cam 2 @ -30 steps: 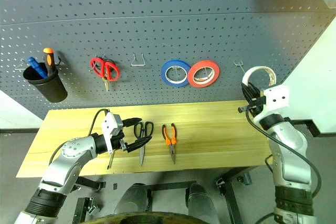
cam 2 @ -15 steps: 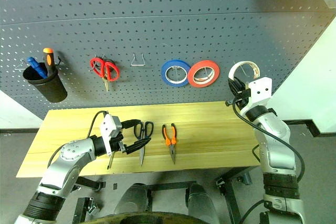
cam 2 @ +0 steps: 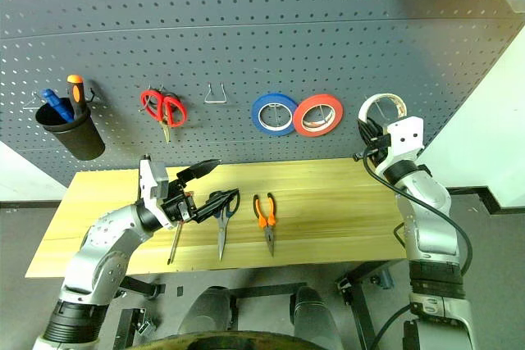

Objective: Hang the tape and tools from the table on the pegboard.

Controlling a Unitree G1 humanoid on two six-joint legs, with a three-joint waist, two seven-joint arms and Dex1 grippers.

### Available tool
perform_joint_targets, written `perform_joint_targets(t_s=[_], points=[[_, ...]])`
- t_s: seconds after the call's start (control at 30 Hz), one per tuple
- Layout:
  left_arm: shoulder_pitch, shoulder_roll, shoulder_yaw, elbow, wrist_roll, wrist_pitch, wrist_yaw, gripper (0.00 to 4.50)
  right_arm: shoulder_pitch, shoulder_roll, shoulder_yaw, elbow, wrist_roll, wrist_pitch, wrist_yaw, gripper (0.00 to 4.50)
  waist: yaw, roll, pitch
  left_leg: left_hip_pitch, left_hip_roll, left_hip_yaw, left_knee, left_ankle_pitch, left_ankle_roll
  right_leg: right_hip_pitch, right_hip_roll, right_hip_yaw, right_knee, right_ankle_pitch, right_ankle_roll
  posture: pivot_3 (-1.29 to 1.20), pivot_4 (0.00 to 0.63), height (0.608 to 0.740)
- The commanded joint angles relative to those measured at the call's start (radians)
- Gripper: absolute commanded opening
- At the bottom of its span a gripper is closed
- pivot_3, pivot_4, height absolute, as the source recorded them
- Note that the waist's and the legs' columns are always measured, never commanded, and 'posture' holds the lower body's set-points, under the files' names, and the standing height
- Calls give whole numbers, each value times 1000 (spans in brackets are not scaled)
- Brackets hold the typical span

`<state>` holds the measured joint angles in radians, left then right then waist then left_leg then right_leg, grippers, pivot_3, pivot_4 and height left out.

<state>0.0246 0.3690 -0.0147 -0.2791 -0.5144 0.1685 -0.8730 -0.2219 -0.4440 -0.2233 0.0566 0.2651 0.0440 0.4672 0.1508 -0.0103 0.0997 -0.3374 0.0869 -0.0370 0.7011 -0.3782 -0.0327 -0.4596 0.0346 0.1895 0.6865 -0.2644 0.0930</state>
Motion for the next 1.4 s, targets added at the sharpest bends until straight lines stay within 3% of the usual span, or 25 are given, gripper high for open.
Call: perform_joint_targets(t_s=[0.03,0.6,1.0,1.4], points=[[-3,-4,17,-37,-25,-23,-4,4500,-34,-10,-10,-1,-3,-28,3,20,0,0,0,0,0,0,0,0,0,0,0,0,0,0,0,326,61,677],[6,-25,43,-59,-57,-63,21,4500,-103,4,-1,173,-24,-98,23,20,1,0,1,0,0,0,0,0,0,0,0,0,0,0,0,365,82,677],[24,13,74,-131,-90,-30,53,4500,-219,3,10,456,-51,-234,49,20,3,0,3,0,0,0,0,0,0,-1,0,0,0,0,0,411,91,677],[12,10,68,-141,-102,-31,70,4500,-431,18,36,835,-117,-388,45,20,4,0,5,0,0,0,0,0,0,-2,0,0,0,0,0,422,83,677]])
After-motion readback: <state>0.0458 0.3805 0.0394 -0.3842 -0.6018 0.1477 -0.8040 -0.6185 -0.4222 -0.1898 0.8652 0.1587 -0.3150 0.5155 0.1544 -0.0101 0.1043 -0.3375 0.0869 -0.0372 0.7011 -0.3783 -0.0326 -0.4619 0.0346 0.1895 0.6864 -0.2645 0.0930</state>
